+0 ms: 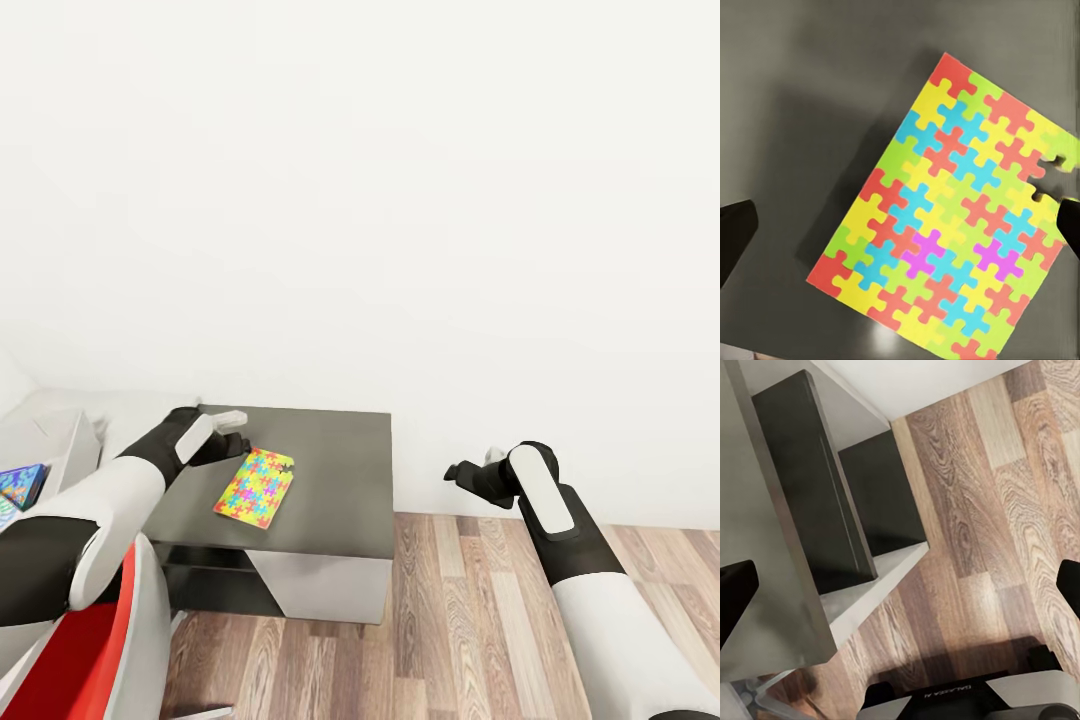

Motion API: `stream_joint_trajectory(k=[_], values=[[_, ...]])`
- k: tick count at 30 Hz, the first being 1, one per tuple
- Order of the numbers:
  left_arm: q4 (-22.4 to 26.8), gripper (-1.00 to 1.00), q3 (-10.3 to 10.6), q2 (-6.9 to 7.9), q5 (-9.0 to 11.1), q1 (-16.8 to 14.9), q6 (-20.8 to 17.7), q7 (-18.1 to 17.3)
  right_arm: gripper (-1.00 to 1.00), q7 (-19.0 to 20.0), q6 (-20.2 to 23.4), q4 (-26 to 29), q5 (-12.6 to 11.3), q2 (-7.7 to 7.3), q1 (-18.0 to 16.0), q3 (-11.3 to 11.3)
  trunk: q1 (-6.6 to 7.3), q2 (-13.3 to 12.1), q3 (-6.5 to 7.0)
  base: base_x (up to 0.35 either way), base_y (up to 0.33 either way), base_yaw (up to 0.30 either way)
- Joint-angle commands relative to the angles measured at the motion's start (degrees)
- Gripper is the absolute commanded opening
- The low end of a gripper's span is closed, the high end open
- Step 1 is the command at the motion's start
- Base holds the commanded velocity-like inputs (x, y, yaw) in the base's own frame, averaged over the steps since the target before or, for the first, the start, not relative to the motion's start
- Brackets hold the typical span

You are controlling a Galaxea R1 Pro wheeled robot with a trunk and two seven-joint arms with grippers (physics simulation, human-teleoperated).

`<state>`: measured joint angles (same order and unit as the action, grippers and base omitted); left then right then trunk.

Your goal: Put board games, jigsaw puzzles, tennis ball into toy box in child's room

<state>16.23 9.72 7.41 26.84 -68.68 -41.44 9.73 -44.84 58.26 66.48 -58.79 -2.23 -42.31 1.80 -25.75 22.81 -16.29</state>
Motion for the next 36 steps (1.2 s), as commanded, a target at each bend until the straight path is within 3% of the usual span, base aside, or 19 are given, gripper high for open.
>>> stream_joint_trajectory(k=[1, 23, 36], values=[[0.1, 1.00, 0.4, 0.04, 0.6, 0.0, -0.2, 0.3, 1.00, -0.6, 0.1, 0.0, -0.5, -0.05, -0.1, 0.1, -0.03, 0.1, -0.11, 0.000, 0.000, 0.000], [0.1, 1.00, 0.4, -0.13, 0.6, 0.0, -0.1, -0.3, 1.00, -0.6, 0.1, 0.0, -0.6, -0.05, -0.1, 0.1, -0.03, 0.1, -0.15, 0.000, 0.000, 0.000], [0.1, 1.00, 0.4, -0.26, 0.6, 0.0, -0.1, -0.3, 1.00, -0.6, 0.1, 0.0, -0.6, 0.01, 0.0, 0.2, -0.03, 0.1, -1.20, 0.000, 0.000, 0.000]])
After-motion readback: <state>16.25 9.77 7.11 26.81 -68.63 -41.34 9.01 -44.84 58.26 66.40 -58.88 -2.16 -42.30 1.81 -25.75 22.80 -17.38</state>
